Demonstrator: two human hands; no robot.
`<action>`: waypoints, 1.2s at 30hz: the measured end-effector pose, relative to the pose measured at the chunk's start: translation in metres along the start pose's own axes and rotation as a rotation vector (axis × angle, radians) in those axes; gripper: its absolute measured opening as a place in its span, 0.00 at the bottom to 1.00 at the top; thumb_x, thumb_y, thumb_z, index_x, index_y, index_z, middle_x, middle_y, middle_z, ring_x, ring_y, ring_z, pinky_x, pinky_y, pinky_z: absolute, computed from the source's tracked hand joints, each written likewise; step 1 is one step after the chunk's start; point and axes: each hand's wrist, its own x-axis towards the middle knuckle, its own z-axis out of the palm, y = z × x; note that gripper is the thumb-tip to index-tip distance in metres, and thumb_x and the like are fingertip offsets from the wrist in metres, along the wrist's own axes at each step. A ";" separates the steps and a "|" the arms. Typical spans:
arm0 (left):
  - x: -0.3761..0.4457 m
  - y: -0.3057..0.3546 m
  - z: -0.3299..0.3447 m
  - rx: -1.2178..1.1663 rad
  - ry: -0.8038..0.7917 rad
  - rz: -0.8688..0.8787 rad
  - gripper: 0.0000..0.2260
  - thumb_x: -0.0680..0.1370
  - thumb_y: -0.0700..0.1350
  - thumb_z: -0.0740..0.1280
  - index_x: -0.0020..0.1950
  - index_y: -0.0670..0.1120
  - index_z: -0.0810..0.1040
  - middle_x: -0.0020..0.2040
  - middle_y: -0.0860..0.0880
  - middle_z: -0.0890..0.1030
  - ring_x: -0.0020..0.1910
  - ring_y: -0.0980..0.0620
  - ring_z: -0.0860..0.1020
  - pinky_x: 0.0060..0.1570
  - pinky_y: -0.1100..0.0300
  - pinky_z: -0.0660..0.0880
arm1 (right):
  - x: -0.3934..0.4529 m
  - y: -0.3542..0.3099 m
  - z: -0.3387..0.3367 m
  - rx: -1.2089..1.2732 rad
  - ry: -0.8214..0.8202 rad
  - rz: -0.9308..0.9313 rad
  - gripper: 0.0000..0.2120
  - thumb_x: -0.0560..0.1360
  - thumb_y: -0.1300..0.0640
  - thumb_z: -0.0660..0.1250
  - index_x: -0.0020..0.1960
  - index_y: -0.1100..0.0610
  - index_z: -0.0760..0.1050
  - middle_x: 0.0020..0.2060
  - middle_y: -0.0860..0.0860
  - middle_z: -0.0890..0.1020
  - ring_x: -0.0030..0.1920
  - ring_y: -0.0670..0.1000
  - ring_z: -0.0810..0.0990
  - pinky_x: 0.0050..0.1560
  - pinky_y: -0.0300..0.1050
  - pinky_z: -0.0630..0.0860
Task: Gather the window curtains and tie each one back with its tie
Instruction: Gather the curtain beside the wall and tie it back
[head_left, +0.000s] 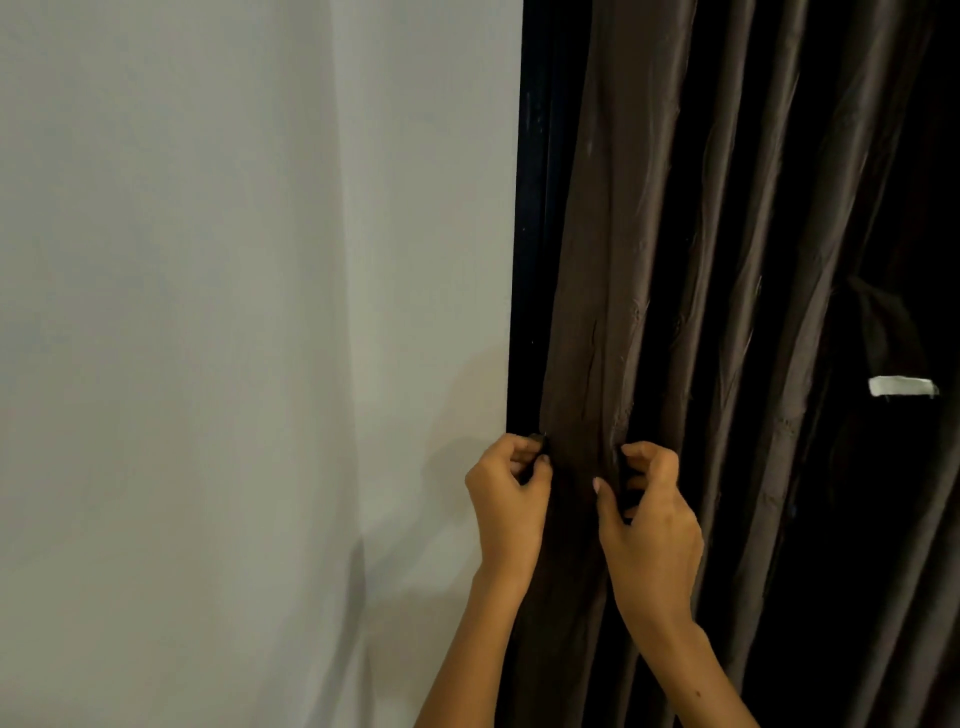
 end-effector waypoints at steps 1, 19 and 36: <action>-0.004 0.000 -0.004 0.020 0.020 0.039 0.06 0.74 0.35 0.70 0.46 0.45 0.80 0.41 0.52 0.82 0.41 0.57 0.81 0.43 0.68 0.78 | 0.001 0.001 0.001 -0.005 0.007 0.017 0.23 0.70 0.62 0.74 0.58 0.53 0.66 0.46 0.51 0.81 0.38 0.46 0.77 0.31 0.41 0.75; -0.046 0.004 -0.040 0.238 0.207 0.369 0.11 0.72 0.39 0.73 0.54 0.43 0.83 0.52 0.49 0.84 0.52 0.58 0.81 0.51 0.65 0.79 | -0.037 -0.041 0.025 0.312 -0.220 0.126 0.10 0.78 0.51 0.64 0.58 0.43 0.75 0.50 0.44 0.81 0.45 0.43 0.82 0.43 0.47 0.80; -0.055 0.003 -0.033 0.170 0.274 0.307 0.08 0.71 0.37 0.74 0.49 0.45 0.82 0.41 0.64 0.79 0.41 0.69 0.79 0.40 0.78 0.72 | -0.018 -0.003 0.015 0.148 -0.292 0.149 0.39 0.75 0.38 0.57 0.78 0.56 0.49 0.77 0.54 0.55 0.75 0.52 0.58 0.69 0.47 0.64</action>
